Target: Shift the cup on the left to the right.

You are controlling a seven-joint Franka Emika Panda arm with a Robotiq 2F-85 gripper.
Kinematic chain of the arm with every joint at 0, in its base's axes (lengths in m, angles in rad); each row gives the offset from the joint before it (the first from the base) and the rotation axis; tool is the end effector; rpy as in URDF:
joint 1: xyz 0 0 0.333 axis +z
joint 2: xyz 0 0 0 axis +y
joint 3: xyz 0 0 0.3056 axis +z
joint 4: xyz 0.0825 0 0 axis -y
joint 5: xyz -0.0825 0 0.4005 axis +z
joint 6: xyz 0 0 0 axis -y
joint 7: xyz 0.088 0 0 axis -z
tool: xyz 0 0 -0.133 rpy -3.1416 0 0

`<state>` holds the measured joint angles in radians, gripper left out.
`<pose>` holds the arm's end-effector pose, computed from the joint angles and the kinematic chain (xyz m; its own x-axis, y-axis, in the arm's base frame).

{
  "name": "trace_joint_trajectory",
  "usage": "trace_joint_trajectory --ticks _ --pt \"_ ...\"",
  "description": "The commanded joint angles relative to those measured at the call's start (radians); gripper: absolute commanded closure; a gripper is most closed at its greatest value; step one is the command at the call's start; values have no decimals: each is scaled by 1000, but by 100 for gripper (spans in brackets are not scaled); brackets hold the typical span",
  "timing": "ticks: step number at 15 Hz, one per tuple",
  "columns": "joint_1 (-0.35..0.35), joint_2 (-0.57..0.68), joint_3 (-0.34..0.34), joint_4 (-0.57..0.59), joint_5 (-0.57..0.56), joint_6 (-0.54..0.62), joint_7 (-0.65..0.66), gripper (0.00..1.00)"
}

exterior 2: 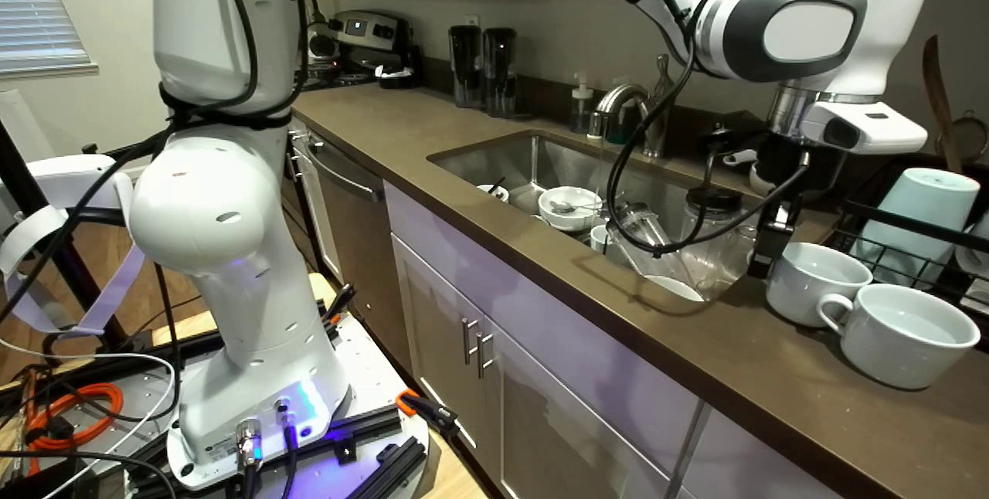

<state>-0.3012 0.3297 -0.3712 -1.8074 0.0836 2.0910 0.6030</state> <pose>0.5122 -0.3861 0.3263 0.2668 -0.9637 0.0084 -0.9626 -0.2661 0.0502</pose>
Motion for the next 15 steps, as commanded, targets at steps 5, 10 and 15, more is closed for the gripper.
trace_joint_trajectory --ticks 5,10,15 --pt "-10 13 0 18 12 17 10 95" --pt "-9 16 3 15 14 21 10 95" --pt "-8 30 4 20 14 26 12 95"
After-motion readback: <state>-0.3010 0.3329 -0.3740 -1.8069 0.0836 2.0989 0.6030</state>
